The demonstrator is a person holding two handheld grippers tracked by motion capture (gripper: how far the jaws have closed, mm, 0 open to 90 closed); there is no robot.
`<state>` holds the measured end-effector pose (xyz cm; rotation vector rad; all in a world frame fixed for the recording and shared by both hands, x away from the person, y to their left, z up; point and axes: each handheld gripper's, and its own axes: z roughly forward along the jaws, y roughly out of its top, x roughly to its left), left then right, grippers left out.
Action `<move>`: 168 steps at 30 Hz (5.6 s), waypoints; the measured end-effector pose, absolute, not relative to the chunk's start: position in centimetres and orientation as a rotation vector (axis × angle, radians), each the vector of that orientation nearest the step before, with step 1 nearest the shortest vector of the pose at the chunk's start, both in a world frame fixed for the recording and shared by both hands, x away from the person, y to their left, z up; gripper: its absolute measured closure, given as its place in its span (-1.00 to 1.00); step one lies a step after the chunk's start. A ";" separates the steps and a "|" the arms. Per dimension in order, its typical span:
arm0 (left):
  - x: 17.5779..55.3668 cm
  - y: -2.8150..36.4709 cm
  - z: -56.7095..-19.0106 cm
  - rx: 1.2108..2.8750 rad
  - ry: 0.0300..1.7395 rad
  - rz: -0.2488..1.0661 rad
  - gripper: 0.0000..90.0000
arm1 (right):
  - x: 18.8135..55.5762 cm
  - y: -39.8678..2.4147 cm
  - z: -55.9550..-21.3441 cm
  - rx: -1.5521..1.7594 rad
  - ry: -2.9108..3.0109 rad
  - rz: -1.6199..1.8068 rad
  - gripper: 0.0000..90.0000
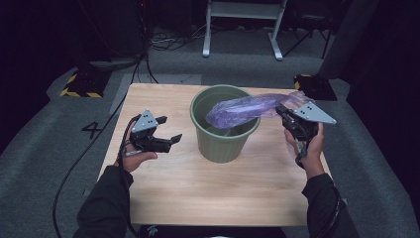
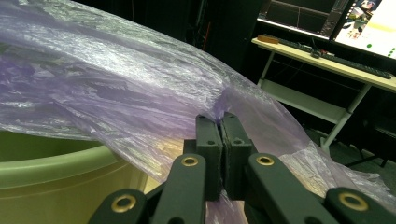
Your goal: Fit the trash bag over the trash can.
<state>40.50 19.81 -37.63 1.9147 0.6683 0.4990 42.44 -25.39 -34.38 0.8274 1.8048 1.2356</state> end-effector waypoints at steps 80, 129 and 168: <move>44.3 4.2 -32.6 2.154 0.422 0.560 0.87 | 39.6 -21.1 -33.7 0.503 2.025 1.239 0.66; 44.9 7.4 -32.7 2.025 0.497 0.510 0.20 | 38.2 -25.9 -35.8 0.577 1.948 1.255 1.00; 40.8 2.5 -32.6 2.107 0.230 0.560 0.98 | 35.9 -21.5 -34.0 0.416 2.012 1.280 0.97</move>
